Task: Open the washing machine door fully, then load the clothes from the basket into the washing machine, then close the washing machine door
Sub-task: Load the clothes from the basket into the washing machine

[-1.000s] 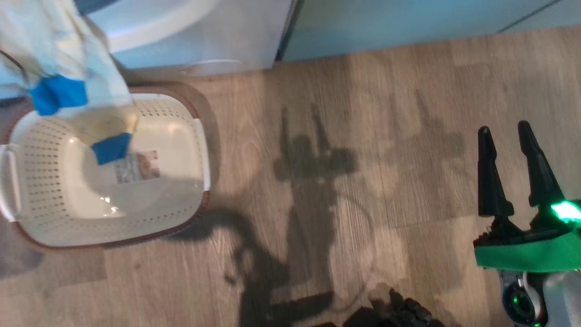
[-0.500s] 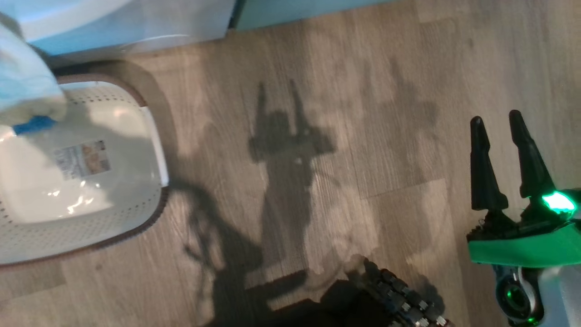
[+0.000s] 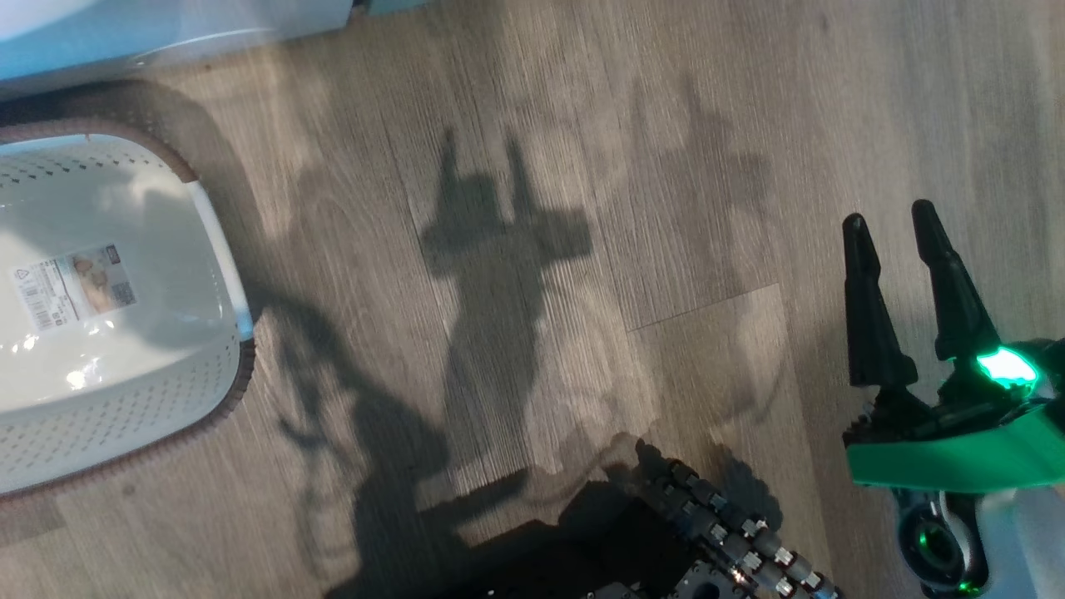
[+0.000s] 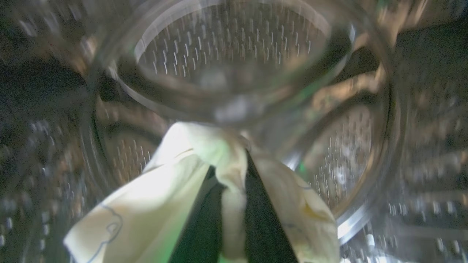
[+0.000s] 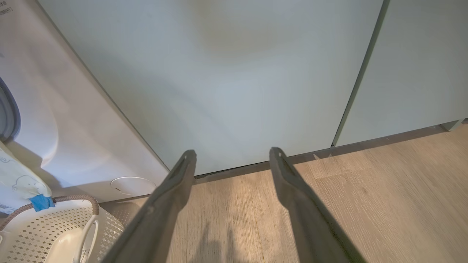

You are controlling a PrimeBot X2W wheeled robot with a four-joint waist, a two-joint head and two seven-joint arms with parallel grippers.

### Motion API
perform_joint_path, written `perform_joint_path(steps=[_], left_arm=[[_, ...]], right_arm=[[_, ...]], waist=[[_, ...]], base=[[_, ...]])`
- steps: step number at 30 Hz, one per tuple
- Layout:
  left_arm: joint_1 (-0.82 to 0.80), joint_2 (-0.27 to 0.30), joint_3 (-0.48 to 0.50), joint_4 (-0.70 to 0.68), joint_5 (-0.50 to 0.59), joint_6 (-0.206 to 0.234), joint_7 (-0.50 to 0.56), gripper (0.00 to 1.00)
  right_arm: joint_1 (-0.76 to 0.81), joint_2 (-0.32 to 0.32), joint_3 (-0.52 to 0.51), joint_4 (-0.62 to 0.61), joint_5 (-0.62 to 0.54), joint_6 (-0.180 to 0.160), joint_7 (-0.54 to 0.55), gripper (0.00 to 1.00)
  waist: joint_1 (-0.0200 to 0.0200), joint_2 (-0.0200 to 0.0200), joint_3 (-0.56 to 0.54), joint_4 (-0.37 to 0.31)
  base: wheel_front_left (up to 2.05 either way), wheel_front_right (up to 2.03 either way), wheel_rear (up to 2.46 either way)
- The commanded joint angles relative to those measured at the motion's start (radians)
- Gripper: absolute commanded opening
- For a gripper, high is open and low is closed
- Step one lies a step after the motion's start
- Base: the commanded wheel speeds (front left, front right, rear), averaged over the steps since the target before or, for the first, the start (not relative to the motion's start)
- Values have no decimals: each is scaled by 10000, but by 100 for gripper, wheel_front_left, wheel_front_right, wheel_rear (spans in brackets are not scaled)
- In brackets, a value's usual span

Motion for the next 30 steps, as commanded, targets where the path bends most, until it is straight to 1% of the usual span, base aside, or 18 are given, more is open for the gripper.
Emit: perform_joint_path(steps=[1, 3, 4, 7, 11, 14, 19, 20, 21, 22, 25, 30], left_arm=[[-404, 514, 115, -343, 110, 48, -581, 0], [-617, 408, 110, -176, 103, 45, -1099, 0], [-584, 367, 76, 85, 49, -9, -1039, 0], [-255, 110, 186, 1165, -543, -179, 20, 0], [-8, -63, 236, 1696, -992, -317, 799, 0], [74, -122, 126, 1799, -1100, -406, 1128, 0], [245, -230, 48, 1939, -1265, -458, 1303, 0], [337, -278, 80, 2007, -1343, -448, 1323, 21], [475, -319, 91, 2083, -1399, -442, 1335, 71], [621, -369, 77, 2134, -1434, -442, 1337, 100], [1035, -594, 135, 2271, -1648, -369, 1419, 100], [1798, -971, 131, 2173, -1784, -83, 1294, 100]], right_arm=[[-18, -114, 160, -292, 105, -29, -95, 100], [-57, -114, 164, -299, 115, -29, -95, 100], [-60, -114, 150, -304, 123, -29, -95, 100], [-57, -114, 160, -290, 158, -29, -95, 100], [-113, -114, 182, -283, 133, -29, -95, 100], [-201, -114, 175, -256, 96, -29, -95, 100], [-333, -114, 214, -196, 92, -29, -95, 100], [-345, -114, 211, -169, 80, -29, -95, 100], [-348, -114, 218, -136, 65, -29, -95, 100], [-331, -114, 201, -117, 50, -29, -95, 100], [-284, -114, 153, -53, -42, -29, -95, 100], [-191, -114, -47, -15, -233, -29, -95, 100]], waist=[[-1, 0, 70, 2], [-1, 0, 115, 19], [-1, 0, 128, 51], [-1, 0, 123, 151], [-1, 0, 151, 262], [-1, 0, 165, 351], [-1, 0, 102, 472], [-1, 0, 44, 493], [-1, 0, -51, 513], [-1, 0, -138, 552], [-1, 0, -365, 654], [-1, 0, -807, 868]], base=[[0, 0, 0], [0, 0, 0], [0, 0, 0], [0, 0, 0], [0, 0, 0], [0, 0, 0], [0, 0, 0], [0, 0, 0], [0, 0, 0], [0, 0, 0], [0, 0, 0], [0, 0, 0]])
